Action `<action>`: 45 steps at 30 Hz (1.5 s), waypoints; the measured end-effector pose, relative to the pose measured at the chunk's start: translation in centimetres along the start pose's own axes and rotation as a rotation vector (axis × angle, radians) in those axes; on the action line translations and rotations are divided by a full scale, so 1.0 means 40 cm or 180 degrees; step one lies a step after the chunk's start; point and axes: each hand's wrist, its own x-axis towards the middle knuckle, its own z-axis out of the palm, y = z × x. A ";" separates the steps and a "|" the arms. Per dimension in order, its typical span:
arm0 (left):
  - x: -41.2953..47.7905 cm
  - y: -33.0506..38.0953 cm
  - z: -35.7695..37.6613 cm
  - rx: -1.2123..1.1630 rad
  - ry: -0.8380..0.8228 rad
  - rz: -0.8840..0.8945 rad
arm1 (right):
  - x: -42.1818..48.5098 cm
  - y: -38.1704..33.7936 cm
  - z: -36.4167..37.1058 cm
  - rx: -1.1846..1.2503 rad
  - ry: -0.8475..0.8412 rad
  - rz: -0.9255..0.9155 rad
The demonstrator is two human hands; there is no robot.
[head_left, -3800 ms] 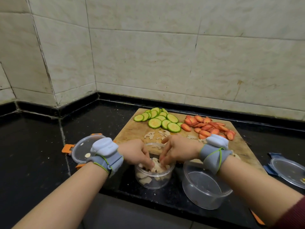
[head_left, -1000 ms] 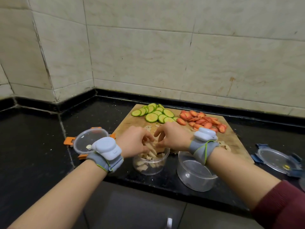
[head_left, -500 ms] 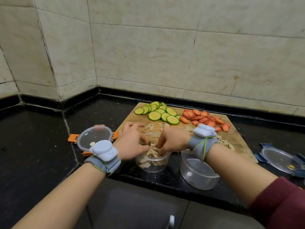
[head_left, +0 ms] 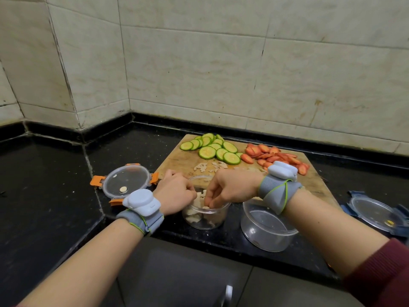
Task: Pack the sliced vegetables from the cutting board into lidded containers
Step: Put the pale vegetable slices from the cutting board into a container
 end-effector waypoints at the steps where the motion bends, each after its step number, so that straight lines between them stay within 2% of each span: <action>1: 0.001 -0.003 0.001 -0.0049 -0.0029 -0.0007 | 0.001 -0.002 -0.001 0.0017 -0.0015 0.0001; 4: 0.002 -0.007 0.002 -0.0130 -0.0077 -0.0036 | 0.009 0.000 0.001 0.0102 0.0170 0.0038; 7: -0.002 -0.001 0.001 -0.0140 -0.0055 -0.0005 | 0.025 0.013 0.018 -0.0495 0.0698 0.0142; 9: -0.006 0.004 0.000 -0.0192 0.0005 0.0042 | 0.035 0.024 0.034 -0.0880 0.0864 0.0214; 15: -0.014 0.009 -0.001 -0.0452 0.0046 -0.0030 | 0.052 0.021 0.054 -0.0776 0.0755 0.0137; 22: -0.003 0.020 -0.014 -0.0488 -0.0259 -0.0187 | 0.047 0.034 0.043 -0.0415 0.0472 0.0007; 25: 0.006 0.027 -0.020 -0.0328 -0.0330 -0.0118 | 0.035 0.045 0.032 -0.0159 0.0537 -0.0005; 30: 0.035 0.065 -0.036 -0.0269 0.0154 0.0090 | -0.015 0.120 -0.054 0.0649 0.1231 0.0139; 34: 0.078 0.134 -0.026 -0.0029 0.0800 0.0367 | -0.076 0.228 -0.125 0.0778 0.1659 0.0581; 39: 0.135 0.235 0.023 0.0084 0.0443 0.0717 | -0.141 0.355 -0.132 0.0184 0.1414 0.1300; 45: 0.222 0.347 0.094 0.0318 -0.0203 0.1036 | -0.189 0.436 -0.117 -0.0259 0.0942 0.1737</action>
